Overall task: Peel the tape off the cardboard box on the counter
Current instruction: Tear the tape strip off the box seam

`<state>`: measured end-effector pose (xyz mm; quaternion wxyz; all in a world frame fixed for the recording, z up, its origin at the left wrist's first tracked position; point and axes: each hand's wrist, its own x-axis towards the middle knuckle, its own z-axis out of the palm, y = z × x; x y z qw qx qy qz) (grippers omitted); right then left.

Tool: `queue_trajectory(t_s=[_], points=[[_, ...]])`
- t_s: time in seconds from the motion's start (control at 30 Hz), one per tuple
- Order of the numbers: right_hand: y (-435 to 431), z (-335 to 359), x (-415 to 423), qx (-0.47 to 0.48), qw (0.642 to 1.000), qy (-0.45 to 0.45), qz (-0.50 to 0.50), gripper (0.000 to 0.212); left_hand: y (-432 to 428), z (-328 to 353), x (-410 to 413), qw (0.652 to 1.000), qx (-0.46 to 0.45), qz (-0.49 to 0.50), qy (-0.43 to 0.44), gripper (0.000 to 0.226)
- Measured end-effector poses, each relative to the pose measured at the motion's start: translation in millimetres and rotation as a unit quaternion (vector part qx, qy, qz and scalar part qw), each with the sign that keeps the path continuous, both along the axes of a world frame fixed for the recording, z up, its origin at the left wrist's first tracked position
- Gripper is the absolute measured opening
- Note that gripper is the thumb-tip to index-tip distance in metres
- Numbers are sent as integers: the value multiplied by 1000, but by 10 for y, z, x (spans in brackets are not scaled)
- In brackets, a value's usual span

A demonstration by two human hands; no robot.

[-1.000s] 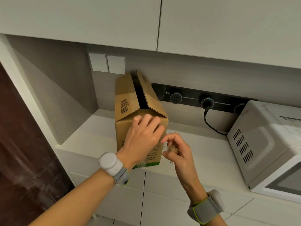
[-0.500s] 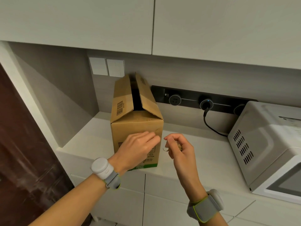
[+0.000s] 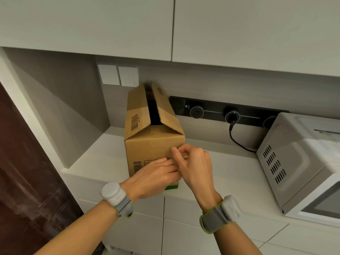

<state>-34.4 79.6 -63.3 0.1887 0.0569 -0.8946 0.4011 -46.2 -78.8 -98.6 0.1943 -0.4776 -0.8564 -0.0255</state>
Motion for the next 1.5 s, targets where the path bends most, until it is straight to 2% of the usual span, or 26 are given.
queue_trajectory(t_s=[0.13, 0.27, 0.33, 0.43, 0.5, 0.57, 0.63, 0.73, 0.87, 0.97, 1.03, 1.1, 1.17, 1.23, 1.3, 1.37, 1.4, 1.5], points=[[88, -65, -61, -37, 999, 21, 4, 25, -29, 30, -12, 1000, -2, 14, -18, 37], [359, -195, -102, -68, 996, -23, -53, 23, -17, 35, -29, 999, 30, 11, -8, 39], [454, -245, -90, -120, 989, -72, -44, 22, -2, 23, -22, 998, 57, 13, -10, 34], [501, -255, 9, -234, 964, -125, 26, 28, 28, 43, 20, 992, 115, 16, -53, 12], [496, -222, 89, -304, 941, -135, 66, 36, 66, 90, 62, 970, 199, 29, -138, 7], [462, -205, 128, -342, 927, -133, 81, 40, 118, 134, 101, 929, 299, 43, -213, 8], [418, -208, 149, -353, 925, -122, 75, 37, 218, 182, 144, 893, 375, 41, -247, 6], [342, -214, 161, -383, 914, -116, 64, 26, 365, 223, 194, 864, 426, 31, -268, 8], [313, -191, 165, -538, 820, -156, 121, 11, 501, 241, 228, 848, 462, 28, -258, 8], [303, -174, 177, -625, 743, -168, 171, 17, 554, 235, 230, 835, 482, 42, -262, 10], [287, -136, 193, -647, 714, -186, 190, 25, 573, 223, 219, 823, 495, 64, -272, 11], [253, -99, 211, -649, 705, -213, 189, 40, 580, 219, 202, 810, 508, 93, -277, 14], [210, -78, 236, -659, 696, -229, 173, 47, 589, 230, 198, 808, 506, 120, -276, 19], [158, -73, 266, -664, 700, -223, 141, 41, 602, 246, 203, 807, 502, 139, -277, 27], [134, -74, 293, -642, 730, -205, 110, 32, 636, 263, 223, 809, 497, 154, -274, 33], [110, -62, 326, -612, 760, -193, 97, 32, 657, 288, 246, 825, 473, 174, -256, 35], [108, -56, 338, -609, 764, -188, 95, 33, 660, 307, 256, 839, 452, 185, -241, 35], [122, -41, 338, -630, 750, -179, 92, 34, 640, 370, 271, 884, 379, 197, -189, 35]])
